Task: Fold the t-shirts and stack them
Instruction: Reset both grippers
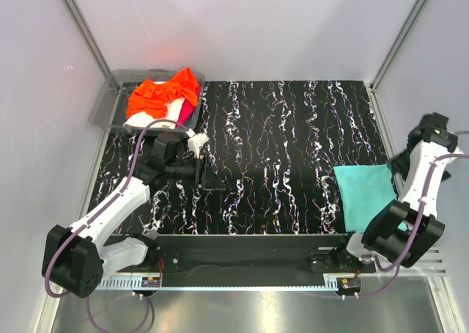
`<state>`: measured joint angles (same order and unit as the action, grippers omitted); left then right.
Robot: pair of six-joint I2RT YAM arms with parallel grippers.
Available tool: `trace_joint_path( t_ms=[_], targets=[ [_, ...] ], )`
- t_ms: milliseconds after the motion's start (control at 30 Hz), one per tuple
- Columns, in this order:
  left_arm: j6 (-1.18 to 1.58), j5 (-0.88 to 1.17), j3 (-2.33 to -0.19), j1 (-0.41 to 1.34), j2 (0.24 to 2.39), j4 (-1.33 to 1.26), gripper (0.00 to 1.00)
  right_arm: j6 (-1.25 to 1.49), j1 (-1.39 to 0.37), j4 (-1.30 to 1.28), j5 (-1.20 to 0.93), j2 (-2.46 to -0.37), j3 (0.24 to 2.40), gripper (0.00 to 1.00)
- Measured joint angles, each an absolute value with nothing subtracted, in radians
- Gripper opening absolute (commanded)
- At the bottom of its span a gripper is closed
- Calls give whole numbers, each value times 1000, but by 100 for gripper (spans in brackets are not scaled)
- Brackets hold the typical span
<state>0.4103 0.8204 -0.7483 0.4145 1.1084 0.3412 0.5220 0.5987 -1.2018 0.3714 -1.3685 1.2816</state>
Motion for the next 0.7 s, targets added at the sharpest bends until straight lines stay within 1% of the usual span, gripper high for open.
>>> trace_joint_path(
  t_ms=[33,67,133,233,367,500,600,700],
  targets=[
    [413,820,-745,414,1108,340,47,521,566,-1201,363,-1354,1303,91],
    [416,820,-742,414,1108,342,47,519,519,-1199,350,-1341,1319,100],
    [421,818,-734,414,1106,340,47,523,382,-1186,321,-1316,1334,100],
    [441,807,-701,412,1085,332,49,542,159,-1146,216,-1286,1327,100],
    [509,786,-614,411,1013,289,54,591,-41,-1046,38,-1196,1213,100],
    [612,759,-501,410,888,244,71,653,-165,-918,-154,-1050,995,100],
    [706,735,-402,410,763,205,77,705,-184,-832,-273,-949,800,100],
    [799,712,-297,410,622,159,86,746,-189,-756,-363,-862,632,100]
  ],
)
